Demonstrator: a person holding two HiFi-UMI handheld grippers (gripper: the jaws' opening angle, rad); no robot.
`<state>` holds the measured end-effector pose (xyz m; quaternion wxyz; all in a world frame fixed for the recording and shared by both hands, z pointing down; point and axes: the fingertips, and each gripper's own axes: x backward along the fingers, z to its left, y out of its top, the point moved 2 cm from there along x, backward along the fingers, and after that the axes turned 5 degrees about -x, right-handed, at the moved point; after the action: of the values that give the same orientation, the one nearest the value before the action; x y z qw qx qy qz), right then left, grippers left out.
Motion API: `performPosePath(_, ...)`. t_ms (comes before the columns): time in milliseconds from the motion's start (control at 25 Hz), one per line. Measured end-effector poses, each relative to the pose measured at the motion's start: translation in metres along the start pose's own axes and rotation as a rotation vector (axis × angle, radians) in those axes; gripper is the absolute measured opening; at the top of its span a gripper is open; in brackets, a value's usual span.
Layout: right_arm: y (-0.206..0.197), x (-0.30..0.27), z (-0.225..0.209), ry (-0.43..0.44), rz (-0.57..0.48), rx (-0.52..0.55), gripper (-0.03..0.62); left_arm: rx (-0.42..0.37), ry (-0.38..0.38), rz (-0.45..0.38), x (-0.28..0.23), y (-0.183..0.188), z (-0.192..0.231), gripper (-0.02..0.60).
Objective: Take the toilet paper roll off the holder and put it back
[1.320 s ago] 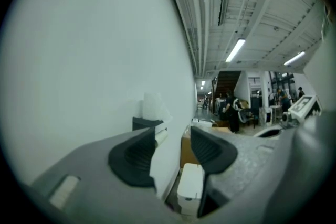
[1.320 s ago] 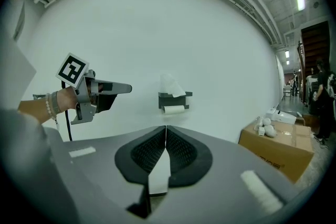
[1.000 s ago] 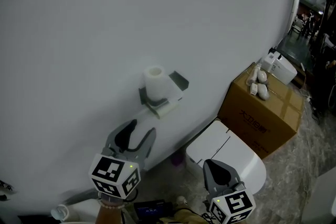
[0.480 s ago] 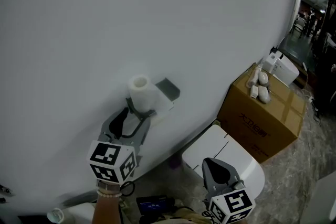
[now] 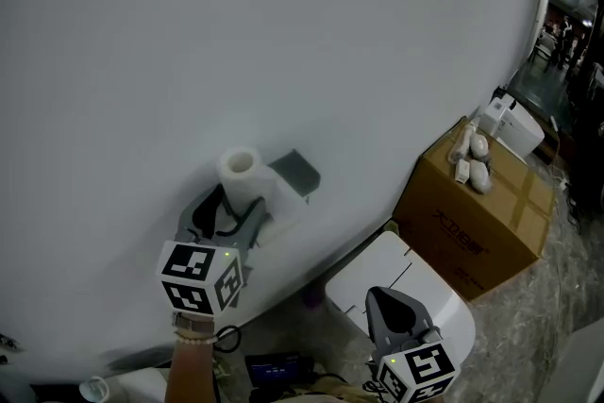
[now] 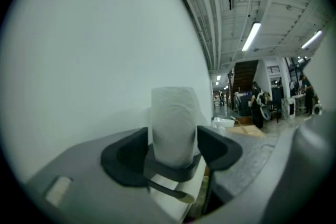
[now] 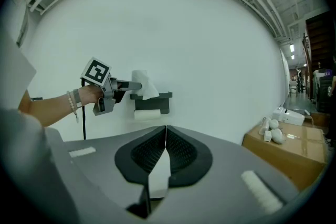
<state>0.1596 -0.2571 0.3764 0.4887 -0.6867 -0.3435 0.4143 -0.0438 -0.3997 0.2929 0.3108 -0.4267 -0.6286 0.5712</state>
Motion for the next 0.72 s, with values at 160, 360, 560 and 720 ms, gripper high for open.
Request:
performPosePath(160, -0.001, -0.005, -0.007, 0.0, 0.01, -0.005, 0.006, -0.021, -0.007, 0.005, -0.009, -0.003, -0.003, 0.281)
performPosePath(360, 0.0, -0.01, -0.007, 0.012, 0.021, 0.0, 0.006, -0.038, -0.013, 0.003, -0.012, -0.001, -0.002, 0.245)
performPosePath(560, 0.001, -0.016, -0.004, 0.033, 0.022, 0.006, 0.006, -0.052, -0.016, -0.012, -0.005, 0.004, -0.007, 0.242)
performPosePath(720, 0.0, -0.019, 0.004, 0.061, 0.029, 0.01, 0.006, -0.066, 0.002, -0.032, 0.011, 0.013, -0.009, 0.242)
